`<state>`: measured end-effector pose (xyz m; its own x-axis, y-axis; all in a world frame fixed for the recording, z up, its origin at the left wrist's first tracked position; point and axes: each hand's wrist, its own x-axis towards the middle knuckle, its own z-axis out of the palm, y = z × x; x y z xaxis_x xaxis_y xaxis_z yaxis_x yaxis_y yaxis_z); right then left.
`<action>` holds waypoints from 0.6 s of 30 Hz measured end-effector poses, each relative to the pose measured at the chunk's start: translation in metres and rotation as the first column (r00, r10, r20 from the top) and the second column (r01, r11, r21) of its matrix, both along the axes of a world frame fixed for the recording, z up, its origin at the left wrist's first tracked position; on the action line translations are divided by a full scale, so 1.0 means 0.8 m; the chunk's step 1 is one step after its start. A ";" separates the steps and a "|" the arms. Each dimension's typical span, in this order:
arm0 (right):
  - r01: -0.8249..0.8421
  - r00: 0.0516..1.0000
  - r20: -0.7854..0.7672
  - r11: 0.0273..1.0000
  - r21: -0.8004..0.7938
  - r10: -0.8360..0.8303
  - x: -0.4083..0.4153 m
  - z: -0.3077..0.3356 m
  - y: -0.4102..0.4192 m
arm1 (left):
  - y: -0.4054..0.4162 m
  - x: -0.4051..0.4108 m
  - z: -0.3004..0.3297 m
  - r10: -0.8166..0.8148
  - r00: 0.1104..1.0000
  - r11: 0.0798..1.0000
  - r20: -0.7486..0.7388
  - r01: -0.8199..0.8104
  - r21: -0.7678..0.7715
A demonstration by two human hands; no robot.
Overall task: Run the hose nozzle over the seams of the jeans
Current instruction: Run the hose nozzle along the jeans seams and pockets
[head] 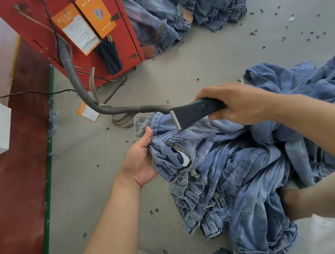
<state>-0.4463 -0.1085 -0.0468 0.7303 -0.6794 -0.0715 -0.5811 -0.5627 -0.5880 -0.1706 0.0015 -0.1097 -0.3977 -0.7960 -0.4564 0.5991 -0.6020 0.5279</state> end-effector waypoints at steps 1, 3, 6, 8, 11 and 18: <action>0.009 0.999 -0.053 1.000 0.002 -0.009 -0.003 0.000 -0.003 | 0.000 0.000 -0.001 0.000 1.000 1.000 -0.009 0.000 0.001; -0.016 0.985 -0.173 1.000 -0.005 0.014 -0.005 -0.002 0.000 | 0.001 -0.001 -0.002 -0.010 1.000 1.000 -0.027 0.010 0.013; -0.091 0.987 -0.133 0.995 -0.041 0.085 0.014 -0.009 0.021 | 0.002 -0.003 -0.005 -0.033 0.999 0.999 -0.019 0.033 0.010; -0.139 0.990 -0.018 0.989 -0.057 0.138 0.031 -0.005 0.030 | 0.002 -0.001 -0.006 -0.015 1.000 1.000 -0.018 0.015 0.009; -0.062 0.992 0.106 0.998 -0.023 0.064 0.030 0.007 0.019 | 0.001 0.000 -0.008 0.002 1.000 1.000 -0.001 -0.002 0.021; -0.062 0.978 -0.204 0.995 -0.072 0.046 0.001 0.000 0.005 | 0.001 -0.001 -0.008 0.012 1.000 1.000 -0.006 -0.012 0.024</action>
<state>-0.4456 -0.1042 -0.0464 0.7421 -0.6484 -0.1696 -0.6505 -0.6358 -0.4154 -0.1716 0.0027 -0.1162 -0.3913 -0.7894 -0.4730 0.6092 -0.6075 0.5097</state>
